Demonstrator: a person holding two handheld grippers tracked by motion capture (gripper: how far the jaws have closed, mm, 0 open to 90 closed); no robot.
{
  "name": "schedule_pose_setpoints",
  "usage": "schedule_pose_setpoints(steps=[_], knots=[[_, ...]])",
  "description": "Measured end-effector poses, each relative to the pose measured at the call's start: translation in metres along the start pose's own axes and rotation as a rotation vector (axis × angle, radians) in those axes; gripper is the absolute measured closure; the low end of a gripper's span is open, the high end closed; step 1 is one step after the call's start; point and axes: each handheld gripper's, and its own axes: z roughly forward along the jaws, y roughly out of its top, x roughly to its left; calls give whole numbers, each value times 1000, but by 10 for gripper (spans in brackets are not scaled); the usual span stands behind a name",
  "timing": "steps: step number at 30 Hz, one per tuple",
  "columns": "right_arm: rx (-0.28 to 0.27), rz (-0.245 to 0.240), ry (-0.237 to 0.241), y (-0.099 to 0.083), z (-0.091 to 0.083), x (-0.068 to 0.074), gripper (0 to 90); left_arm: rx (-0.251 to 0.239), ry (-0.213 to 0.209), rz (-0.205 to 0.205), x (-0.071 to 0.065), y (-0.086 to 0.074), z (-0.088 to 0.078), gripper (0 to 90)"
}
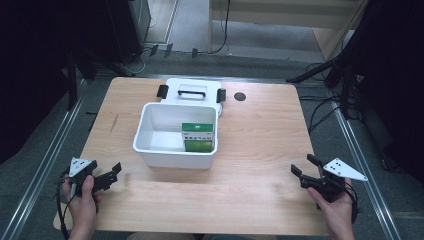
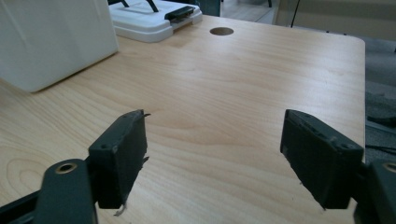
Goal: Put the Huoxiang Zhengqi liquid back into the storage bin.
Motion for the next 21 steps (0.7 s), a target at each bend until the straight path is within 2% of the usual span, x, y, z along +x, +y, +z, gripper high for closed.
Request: schedule_pose_setpoints(steps=[3,7,8,10,12,14,15,17,18,19,21], knots=[[16,8,-9,-7,-3,3,171,1,0,-4,0,0,0,104],[2,58,-2,-15,-8,6,145,2,0,-4,0,0,0,104],[-8,56,-17,-16,-10,8,156,2,0,-5,0,0,0,104],[-41,54,-74,-18,-14,11,251,2,0,-7,1,0,0,104],[-65,87,-110,-19,-20,11,294,1,-2,-11,1,0,0,104],[-47,118,-115,-19,-24,11,271,5,-3,-11,1,0,0,104],[-32,121,-120,-21,-26,12,231,4,-3,-10,1,0,0,104],[-4,129,-64,-27,-29,10,149,4,-3,-10,1,0,0,104],[-4,129,-64,-27,-29,10,149,4,-3,-10,1,0,0,104],[-8,137,-47,-36,-32,7,133,7,-4,-7,1,0,0,104],[-15,170,-38,-43,-33,3,101,10,-3,-7,1,0,0,104]])
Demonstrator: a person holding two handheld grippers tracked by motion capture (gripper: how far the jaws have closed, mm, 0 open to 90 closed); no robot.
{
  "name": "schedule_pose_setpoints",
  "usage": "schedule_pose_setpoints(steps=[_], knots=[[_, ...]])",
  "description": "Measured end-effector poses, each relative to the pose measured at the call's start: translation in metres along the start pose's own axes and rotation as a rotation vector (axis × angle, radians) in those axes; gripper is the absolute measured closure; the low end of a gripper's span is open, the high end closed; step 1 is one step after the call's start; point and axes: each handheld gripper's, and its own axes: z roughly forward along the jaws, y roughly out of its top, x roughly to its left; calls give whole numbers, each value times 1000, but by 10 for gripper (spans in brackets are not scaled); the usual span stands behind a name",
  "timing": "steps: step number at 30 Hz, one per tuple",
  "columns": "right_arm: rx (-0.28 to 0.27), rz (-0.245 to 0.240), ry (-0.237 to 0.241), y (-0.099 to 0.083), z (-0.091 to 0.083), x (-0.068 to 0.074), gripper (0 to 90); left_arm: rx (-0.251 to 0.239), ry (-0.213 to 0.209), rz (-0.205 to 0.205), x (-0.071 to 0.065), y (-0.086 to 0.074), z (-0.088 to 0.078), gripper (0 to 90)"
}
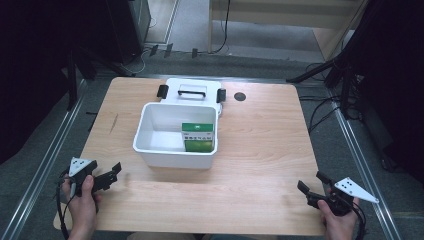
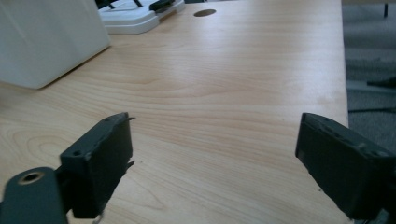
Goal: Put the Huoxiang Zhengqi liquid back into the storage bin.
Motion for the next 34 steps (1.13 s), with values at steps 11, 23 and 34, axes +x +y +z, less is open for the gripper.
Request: schedule_pose_setpoints(steps=[11,23,34], knots=[[21,16,-37,2,5,-4,47,1,0,3,-1,0,0,104],[60,36,-48,3,9,-6,51,3,-3,7,-1,0,1,104],[79,49,-43,4,10,-7,59,8,-3,11,-1,0,1,104]])
